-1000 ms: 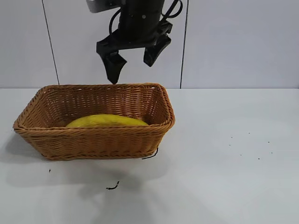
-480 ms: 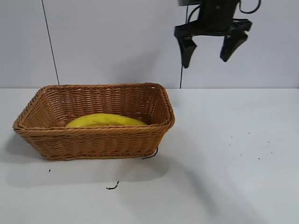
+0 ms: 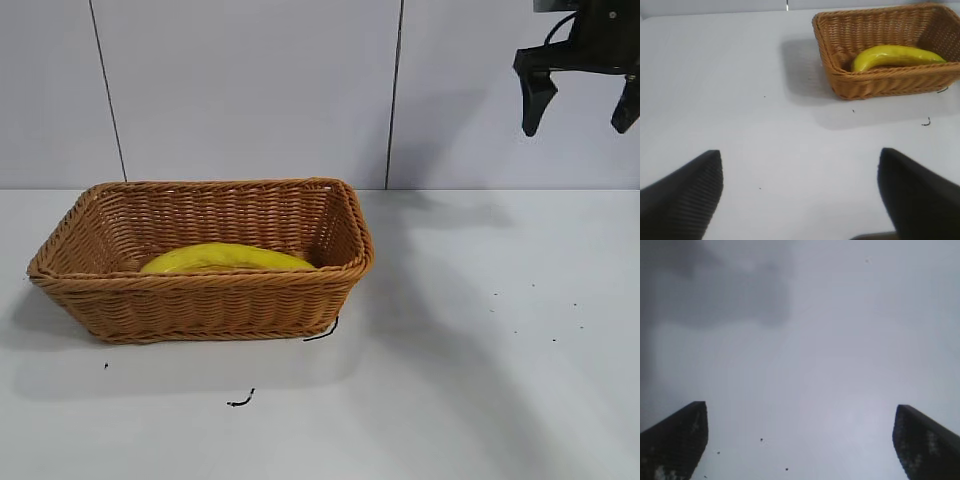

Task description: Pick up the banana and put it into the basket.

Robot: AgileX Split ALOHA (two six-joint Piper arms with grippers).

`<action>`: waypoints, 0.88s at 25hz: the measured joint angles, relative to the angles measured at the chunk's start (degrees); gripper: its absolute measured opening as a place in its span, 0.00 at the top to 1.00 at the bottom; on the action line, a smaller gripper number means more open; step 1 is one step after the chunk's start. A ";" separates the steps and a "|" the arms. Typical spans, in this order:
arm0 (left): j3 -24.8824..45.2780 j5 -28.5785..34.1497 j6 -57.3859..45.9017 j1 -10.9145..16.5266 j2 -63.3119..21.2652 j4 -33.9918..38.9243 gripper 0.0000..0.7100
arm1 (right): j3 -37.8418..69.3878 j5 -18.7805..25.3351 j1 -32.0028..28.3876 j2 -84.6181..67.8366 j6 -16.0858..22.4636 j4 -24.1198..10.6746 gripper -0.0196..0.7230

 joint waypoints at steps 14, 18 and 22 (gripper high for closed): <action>0.00 0.00 0.00 0.00 0.00 0.00 0.11 | 25.35 0.13 -0.15 -13.06 -1.91 2.28 0.05; 0.00 0.00 0.00 0.00 0.00 0.00 0.11 | 41.73 0.19 -0.15 -26.05 -3.32 4.24 0.05; 0.00 0.00 0.00 0.00 0.00 0.00 0.11 | 54.08 0.19 -0.15 -37.79 -4.39 4.57 0.05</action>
